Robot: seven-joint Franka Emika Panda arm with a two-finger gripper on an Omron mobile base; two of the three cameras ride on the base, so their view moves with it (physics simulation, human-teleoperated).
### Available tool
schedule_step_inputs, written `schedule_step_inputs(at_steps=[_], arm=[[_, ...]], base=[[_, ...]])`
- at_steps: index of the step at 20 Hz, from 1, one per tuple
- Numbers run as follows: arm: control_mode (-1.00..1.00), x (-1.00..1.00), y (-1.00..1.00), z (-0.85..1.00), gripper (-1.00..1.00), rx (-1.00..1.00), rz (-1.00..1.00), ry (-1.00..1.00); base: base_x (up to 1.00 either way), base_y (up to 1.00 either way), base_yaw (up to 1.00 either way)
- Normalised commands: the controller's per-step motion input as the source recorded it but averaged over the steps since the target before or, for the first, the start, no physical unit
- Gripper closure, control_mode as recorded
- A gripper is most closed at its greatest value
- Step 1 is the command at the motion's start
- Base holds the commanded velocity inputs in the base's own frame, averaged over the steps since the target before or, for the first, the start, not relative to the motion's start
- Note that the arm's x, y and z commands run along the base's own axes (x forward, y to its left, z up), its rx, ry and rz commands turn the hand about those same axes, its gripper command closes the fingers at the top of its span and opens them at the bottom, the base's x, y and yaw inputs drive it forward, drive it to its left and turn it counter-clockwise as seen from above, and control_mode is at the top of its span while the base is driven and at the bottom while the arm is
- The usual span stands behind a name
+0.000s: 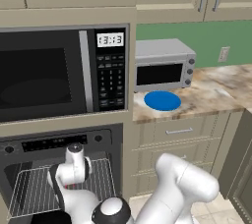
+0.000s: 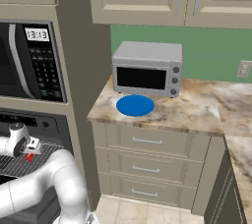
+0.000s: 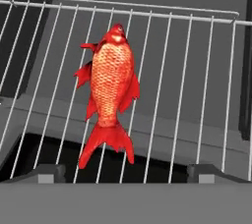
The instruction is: Take the fish from the oven and place it on the plate on the counter.
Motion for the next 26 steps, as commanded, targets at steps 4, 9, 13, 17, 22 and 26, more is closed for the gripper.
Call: schedule_step_inputs(at_steps=[4, 9, 13, 17, 22, 26], arm=[[-1.0, 0.03, 0.31, -0.51, -1.0, 0.01, 0.06, -0.03], [-1.0, 0.13, 0.24, -0.18, -1.0, 0.01, 0.04, -0.02], [-1.0, 0.17, 0.03, -0.06, -1.0, 0.0, 0.0, 0.0], [-1.0, 0.27, 0.01, -0.17, -1.0, 0.0, 0.0, 0.0], [-1.0, 0.39, 0.03, -0.31, -1.0, 0.0, 0.0, 0.0], [-1.0, 0.34, 0.05, -0.42, -1.0, 0.0, 0.0, 0.0]], base=[[0.0, 0.0, 0.0], [0.0, 0.0, 0.0], [0.0, 0.0, 0.0], [0.0, 0.0, 0.0], [0.0, 0.0, 0.0], [0.0, 0.0, 0.0]])
